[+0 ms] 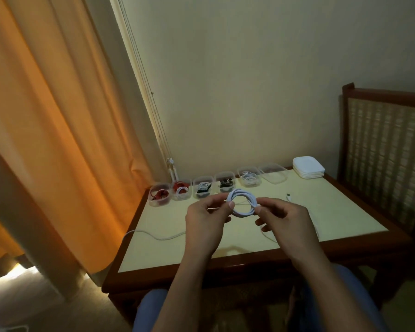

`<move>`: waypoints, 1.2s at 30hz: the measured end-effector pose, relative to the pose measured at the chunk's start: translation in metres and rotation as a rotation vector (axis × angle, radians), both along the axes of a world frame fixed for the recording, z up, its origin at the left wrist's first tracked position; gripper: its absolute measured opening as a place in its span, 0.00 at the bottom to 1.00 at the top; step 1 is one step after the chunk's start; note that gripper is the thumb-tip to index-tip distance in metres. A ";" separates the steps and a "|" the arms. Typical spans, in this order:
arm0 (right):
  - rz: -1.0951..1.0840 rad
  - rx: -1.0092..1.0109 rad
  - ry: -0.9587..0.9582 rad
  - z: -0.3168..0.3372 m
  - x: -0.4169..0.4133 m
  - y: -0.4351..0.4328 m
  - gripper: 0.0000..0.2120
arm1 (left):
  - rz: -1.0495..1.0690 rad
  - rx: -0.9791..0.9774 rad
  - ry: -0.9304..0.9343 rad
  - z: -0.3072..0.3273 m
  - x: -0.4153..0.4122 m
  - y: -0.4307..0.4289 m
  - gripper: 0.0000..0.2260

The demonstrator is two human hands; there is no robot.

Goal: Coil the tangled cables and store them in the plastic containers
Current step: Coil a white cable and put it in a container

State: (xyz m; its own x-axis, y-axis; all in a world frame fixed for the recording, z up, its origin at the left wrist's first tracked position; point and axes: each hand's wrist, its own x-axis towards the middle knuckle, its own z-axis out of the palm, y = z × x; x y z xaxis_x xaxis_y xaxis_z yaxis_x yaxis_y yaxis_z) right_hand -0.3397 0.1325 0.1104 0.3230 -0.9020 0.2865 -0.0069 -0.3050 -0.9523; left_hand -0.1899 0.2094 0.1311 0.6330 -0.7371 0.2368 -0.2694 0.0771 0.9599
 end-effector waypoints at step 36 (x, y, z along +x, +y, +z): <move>-0.210 -0.103 0.902 -0.130 0.106 -0.571 0.09 | -0.293 0.560 -0.453 -0.139 0.136 -0.606 0.08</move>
